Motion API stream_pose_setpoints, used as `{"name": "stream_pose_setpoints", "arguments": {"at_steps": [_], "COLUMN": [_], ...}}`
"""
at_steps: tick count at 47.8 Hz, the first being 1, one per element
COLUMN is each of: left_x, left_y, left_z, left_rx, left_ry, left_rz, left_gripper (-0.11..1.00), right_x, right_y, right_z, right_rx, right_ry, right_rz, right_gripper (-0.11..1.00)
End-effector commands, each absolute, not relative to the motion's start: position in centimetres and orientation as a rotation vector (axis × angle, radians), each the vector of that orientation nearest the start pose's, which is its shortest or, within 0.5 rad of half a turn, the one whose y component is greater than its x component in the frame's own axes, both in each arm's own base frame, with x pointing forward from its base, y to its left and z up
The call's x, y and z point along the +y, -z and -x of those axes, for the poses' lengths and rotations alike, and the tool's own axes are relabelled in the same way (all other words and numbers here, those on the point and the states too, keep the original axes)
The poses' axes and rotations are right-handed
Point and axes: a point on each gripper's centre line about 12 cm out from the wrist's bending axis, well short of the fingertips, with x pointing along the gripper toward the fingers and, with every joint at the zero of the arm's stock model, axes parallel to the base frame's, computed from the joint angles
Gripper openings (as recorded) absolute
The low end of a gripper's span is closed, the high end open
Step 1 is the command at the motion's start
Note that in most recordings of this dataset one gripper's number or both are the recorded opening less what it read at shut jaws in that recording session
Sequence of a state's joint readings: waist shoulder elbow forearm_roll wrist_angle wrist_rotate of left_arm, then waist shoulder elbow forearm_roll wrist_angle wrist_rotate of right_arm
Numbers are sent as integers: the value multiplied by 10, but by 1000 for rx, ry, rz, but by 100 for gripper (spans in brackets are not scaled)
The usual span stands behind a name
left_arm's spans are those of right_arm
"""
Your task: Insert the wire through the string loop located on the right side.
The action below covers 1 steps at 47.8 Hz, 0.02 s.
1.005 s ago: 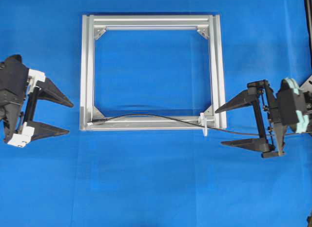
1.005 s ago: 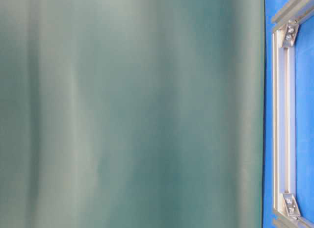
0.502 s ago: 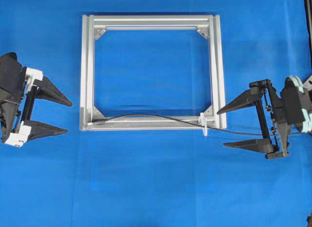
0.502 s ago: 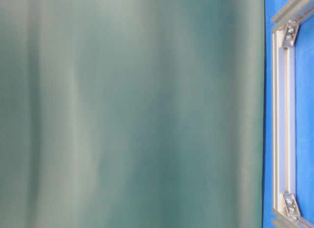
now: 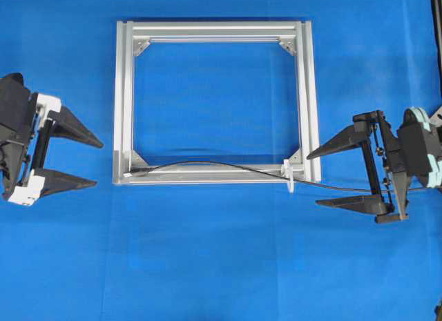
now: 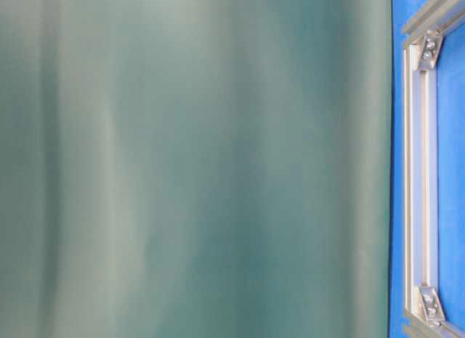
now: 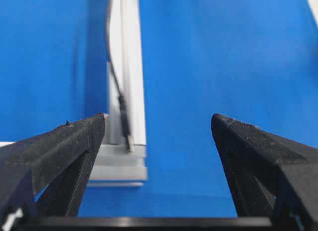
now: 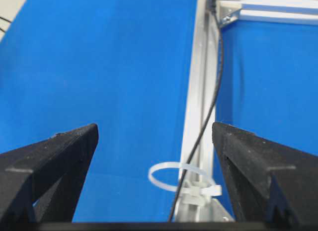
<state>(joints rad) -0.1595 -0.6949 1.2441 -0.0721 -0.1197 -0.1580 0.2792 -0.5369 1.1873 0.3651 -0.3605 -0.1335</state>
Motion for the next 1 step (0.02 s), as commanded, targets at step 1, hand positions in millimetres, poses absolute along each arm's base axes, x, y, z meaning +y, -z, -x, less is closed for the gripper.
{"name": "stream_pose_setpoints", "arguments": {"at_steps": [1], "left_x": [-30], "left_y": [-196], "left_z": [-218], "left_rx": [412], "left_ry": [95], "left_rz": [152], "left_gripper": [83], "right_x": [53], "right_y": [-207], "right_z": [-248], "right_rx": [289], "right_ry": [-114], "right_rz": [-131], "right_gripper": [85]}}
